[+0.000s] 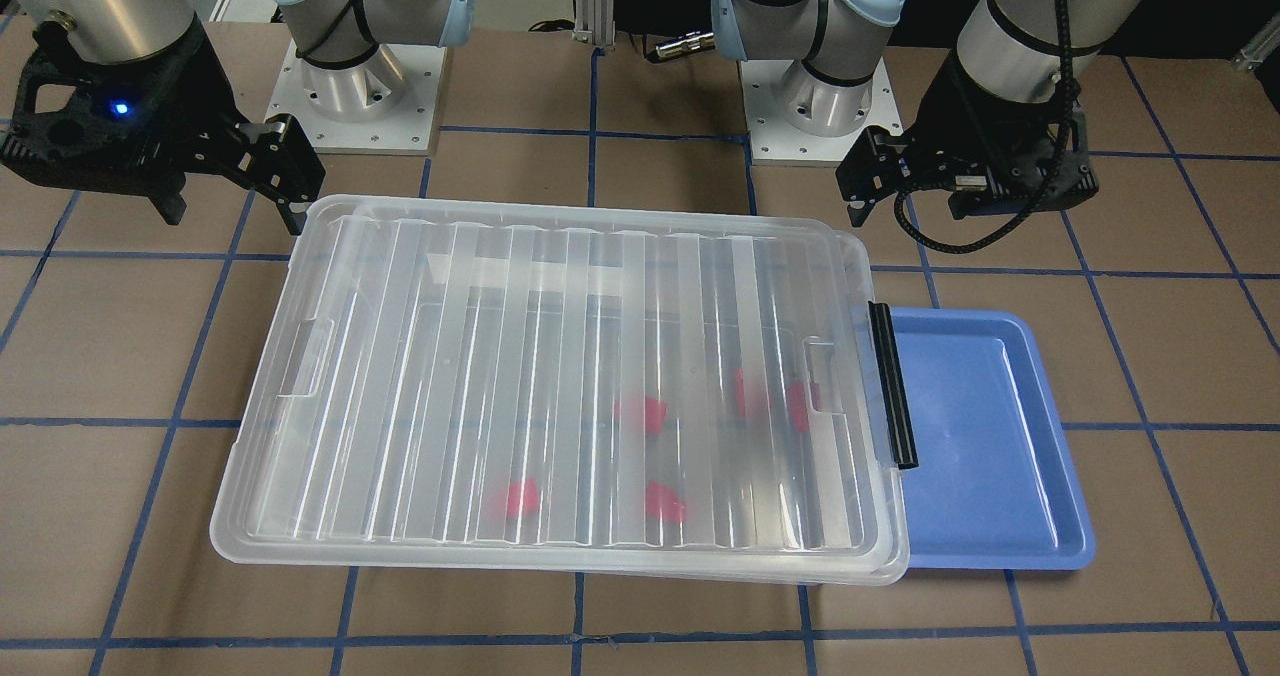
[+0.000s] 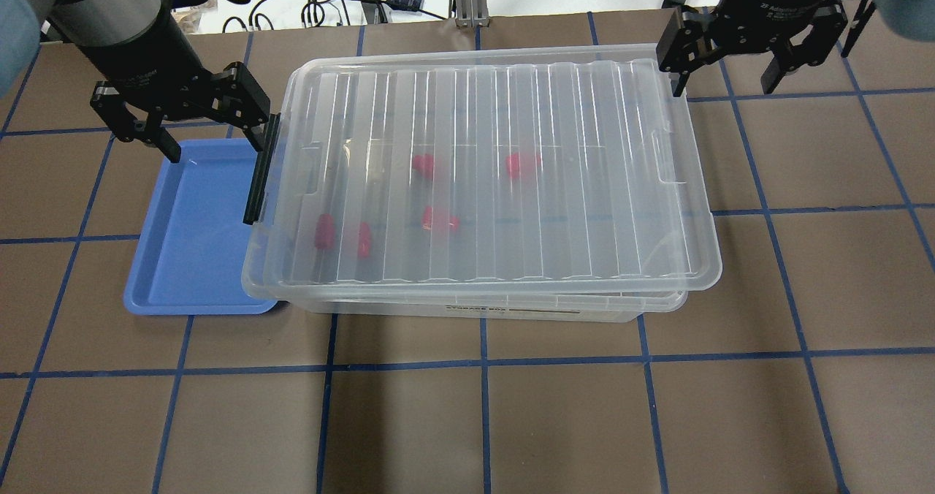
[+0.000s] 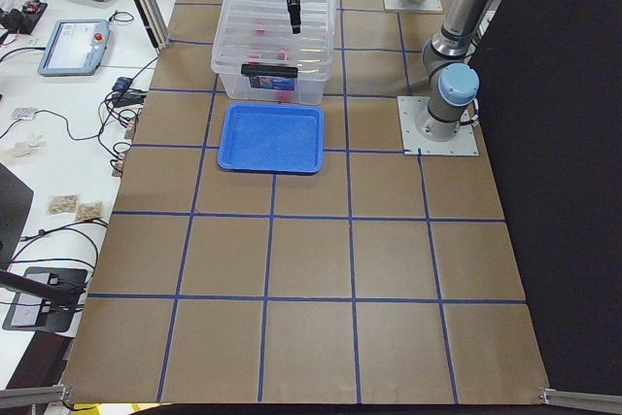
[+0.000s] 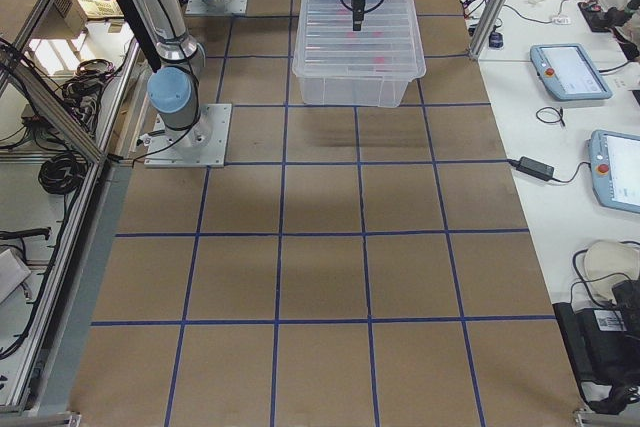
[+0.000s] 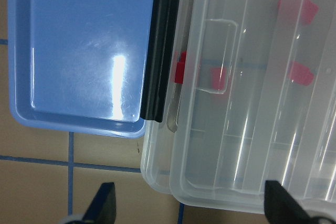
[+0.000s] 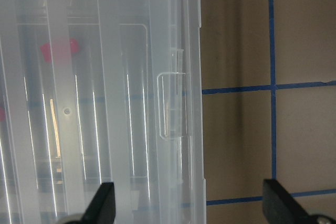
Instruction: Place red block in blue tray from box
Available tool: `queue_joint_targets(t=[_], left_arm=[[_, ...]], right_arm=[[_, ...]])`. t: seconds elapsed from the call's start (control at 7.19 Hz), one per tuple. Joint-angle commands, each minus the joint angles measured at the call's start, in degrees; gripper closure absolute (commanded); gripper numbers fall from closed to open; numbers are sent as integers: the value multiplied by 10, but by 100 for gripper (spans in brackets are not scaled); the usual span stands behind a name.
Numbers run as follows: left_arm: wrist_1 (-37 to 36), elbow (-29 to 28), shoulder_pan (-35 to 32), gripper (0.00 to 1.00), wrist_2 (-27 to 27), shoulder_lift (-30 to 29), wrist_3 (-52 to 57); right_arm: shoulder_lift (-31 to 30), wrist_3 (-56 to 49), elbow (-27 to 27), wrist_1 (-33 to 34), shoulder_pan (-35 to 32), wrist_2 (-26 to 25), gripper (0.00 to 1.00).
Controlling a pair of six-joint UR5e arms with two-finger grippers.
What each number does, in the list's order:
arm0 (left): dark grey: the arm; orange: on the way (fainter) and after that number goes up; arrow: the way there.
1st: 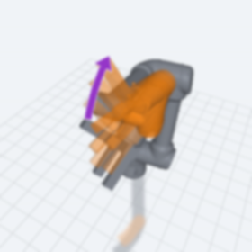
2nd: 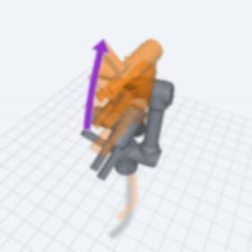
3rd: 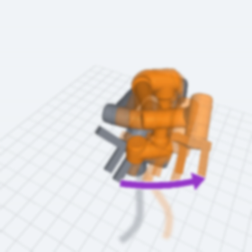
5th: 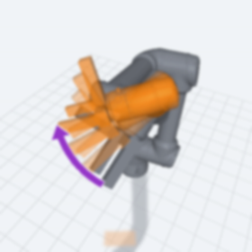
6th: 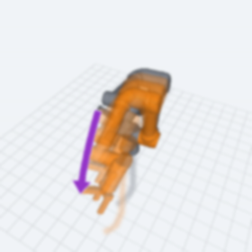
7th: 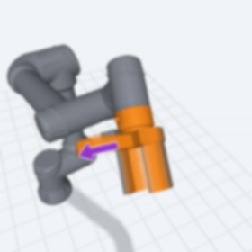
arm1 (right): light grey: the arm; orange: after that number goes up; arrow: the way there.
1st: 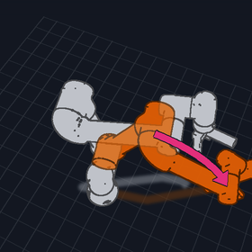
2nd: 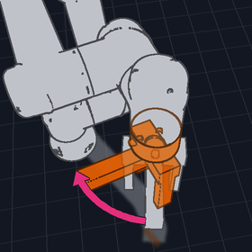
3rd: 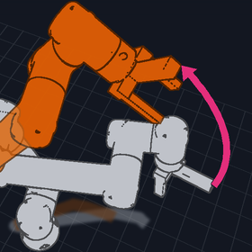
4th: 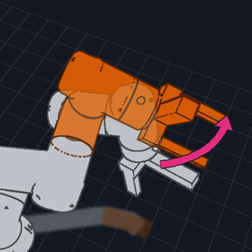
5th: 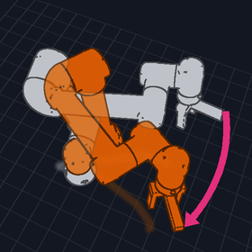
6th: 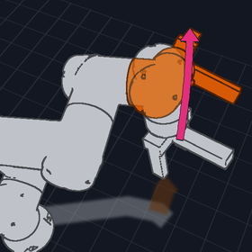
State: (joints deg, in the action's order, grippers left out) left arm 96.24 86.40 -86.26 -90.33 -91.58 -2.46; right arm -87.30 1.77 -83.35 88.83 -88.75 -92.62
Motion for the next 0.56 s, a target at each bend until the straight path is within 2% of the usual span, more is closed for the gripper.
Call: queue_joint_targets(t=[0.0,0.28,0.42], left_arm=[[-1,0,0,0,1,0,0],[0,0,0,0,0,0,0],[0,-1,-1,0,0,1,0]], right_arm=[[1,-2,-1,0,0,-6,0],[10,-29,-11,-2,9,-11,0],[14,-40,-36,3,16,-10,0]])
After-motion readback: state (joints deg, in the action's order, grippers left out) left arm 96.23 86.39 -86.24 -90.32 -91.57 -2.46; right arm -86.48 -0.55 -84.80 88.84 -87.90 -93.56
